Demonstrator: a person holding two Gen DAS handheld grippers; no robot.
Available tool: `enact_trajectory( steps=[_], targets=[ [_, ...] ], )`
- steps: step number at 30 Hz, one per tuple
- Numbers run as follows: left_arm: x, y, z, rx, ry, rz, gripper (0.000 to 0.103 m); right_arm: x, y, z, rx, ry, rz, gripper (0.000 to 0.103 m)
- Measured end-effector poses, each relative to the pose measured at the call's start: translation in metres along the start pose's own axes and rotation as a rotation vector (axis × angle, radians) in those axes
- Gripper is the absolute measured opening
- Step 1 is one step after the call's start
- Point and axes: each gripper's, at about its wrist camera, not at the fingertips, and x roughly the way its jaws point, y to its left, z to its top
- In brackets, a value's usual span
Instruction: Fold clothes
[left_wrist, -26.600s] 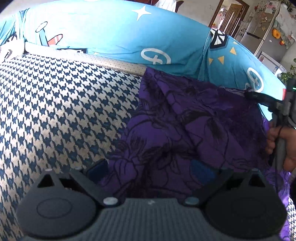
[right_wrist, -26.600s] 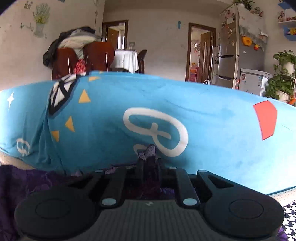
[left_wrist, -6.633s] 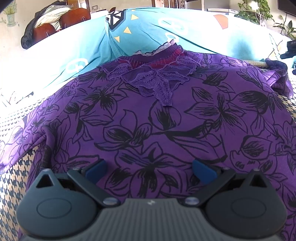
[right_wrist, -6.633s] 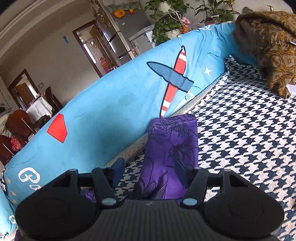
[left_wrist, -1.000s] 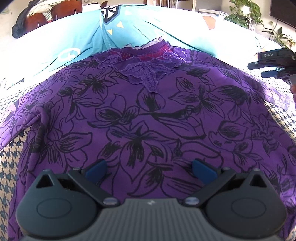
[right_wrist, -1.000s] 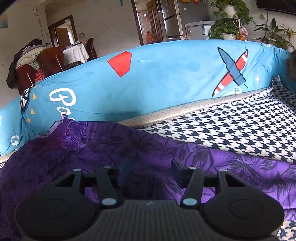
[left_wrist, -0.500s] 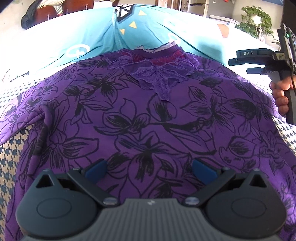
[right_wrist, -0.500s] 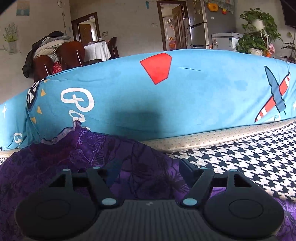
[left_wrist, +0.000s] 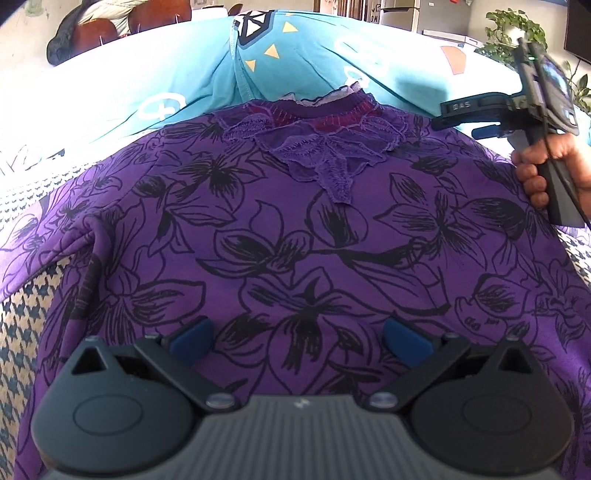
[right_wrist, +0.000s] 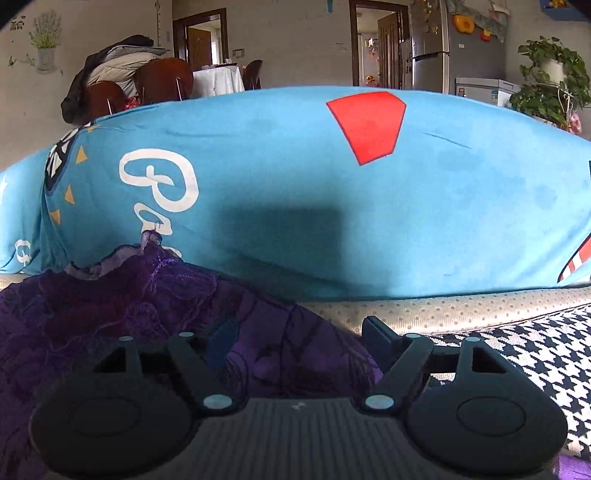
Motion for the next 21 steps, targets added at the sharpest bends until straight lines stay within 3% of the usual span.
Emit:
enact_trajectory(
  steps=[4,7,9,12,18,21],
  targets=[
    [0.001,-0.001,0.000,0.005,-0.006,0.002,0.103,0.013,0.002,-0.004,-0.003,0.025,-0.003,0.075],
    [0.002,-0.002,0.000,0.007,-0.008,0.005,0.103,0.019,0.008,-0.009,-0.026,0.018,-0.027,0.055],
    [0.002,-0.002,0.001,0.007,-0.009,0.007,0.103,0.017,0.011,-0.009,-0.038,0.006,-0.010,0.025],
    [0.003,-0.002,0.003,0.003,-0.007,0.007,0.103,0.013,0.014,-0.008,-0.013,-0.021,-0.037,0.008],
    [0.004,0.001,0.004,-0.002,-0.006,0.006,0.103,-0.001,-0.005,-0.002,0.100,-0.100,-0.150,0.005],
    [0.004,0.003,0.004,0.000,-0.006,0.007,0.103,0.013,-0.008,-0.006,0.137,-0.030,-0.163,0.006]
  ],
)
